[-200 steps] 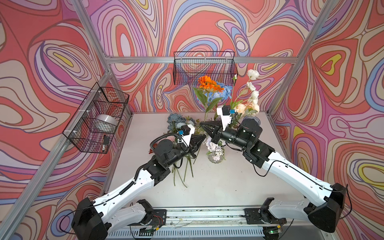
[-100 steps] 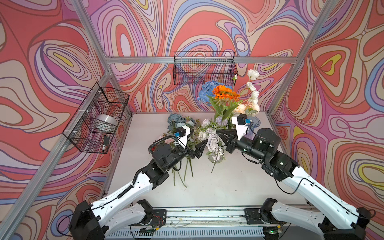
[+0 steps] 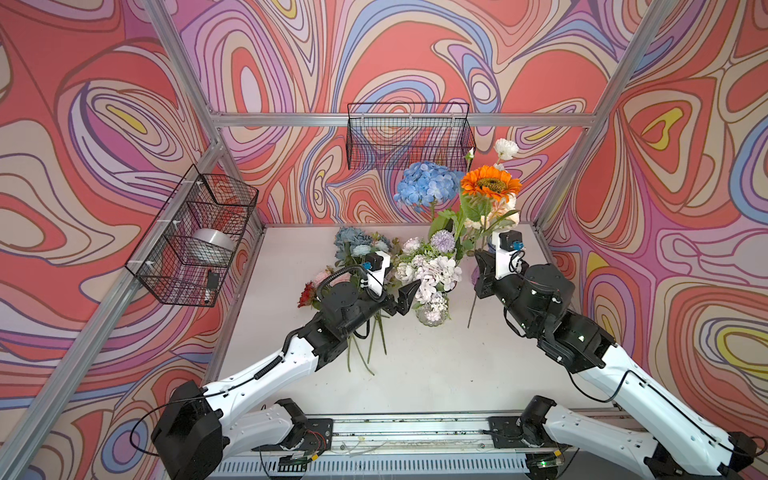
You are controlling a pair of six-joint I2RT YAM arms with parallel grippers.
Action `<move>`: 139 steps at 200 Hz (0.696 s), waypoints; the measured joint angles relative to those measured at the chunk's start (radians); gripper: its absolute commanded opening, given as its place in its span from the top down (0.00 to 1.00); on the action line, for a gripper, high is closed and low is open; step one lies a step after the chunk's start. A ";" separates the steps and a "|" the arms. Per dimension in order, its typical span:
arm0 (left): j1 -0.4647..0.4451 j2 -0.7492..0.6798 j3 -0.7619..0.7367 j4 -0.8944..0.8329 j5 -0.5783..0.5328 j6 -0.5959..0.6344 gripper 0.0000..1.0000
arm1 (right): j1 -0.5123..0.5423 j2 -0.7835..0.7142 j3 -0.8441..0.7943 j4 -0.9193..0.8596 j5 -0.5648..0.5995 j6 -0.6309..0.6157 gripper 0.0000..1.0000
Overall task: Arrange the flowers into the vase
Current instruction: 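Open the left gripper off the stem while the right pulls the gerbera away, then lower the orange gerbera stem into the clear glass vase with the right gripper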
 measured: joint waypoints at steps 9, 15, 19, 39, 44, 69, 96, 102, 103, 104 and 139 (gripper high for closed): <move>0.000 0.000 0.000 0.000 -0.009 0.000 0.05 | 0.000 0.005 0.008 0.024 0.016 -0.021 1.00; 0.000 0.000 0.000 -0.001 -0.016 0.000 0.05 | 0.000 0.009 0.016 0.046 0.022 -0.036 1.00; 0.000 0.000 0.000 -0.001 -0.021 0.000 0.05 | 0.000 0.010 0.021 0.059 0.023 -0.043 1.00; 0.000 0.000 0.000 -0.003 -0.039 0.001 0.05 | 0.000 0.006 0.048 0.132 0.019 -0.079 1.00; 0.000 0.000 0.000 -0.004 -0.042 0.001 0.05 | 0.000 0.004 0.051 0.151 0.014 -0.084 1.00; 0.000 0.000 0.000 -0.008 -0.060 0.004 0.05 | 0.000 -0.022 0.060 0.227 -0.021 -0.095 1.00; 0.000 0.000 0.000 -0.008 -0.076 0.009 0.05 | 0.000 -0.051 0.060 0.272 -0.066 -0.089 1.00; 0.000 0.000 0.000 -0.009 -0.079 0.012 0.05 | 0.000 -0.057 0.060 0.279 -0.076 -0.085 1.00; 0.000 0.000 0.000 -0.009 -0.080 0.012 0.05 | 0.000 -0.058 0.060 0.280 -0.078 -0.085 1.00; 0.000 0.000 0.000 -0.009 -0.080 0.013 0.05 | 0.000 -0.059 0.060 0.282 -0.079 -0.084 1.00; 0.000 0.000 0.000 -0.016 -0.091 0.020 0.05 | 0.000 -0.091 0.005 0.348 -0.124 -0.071 1.00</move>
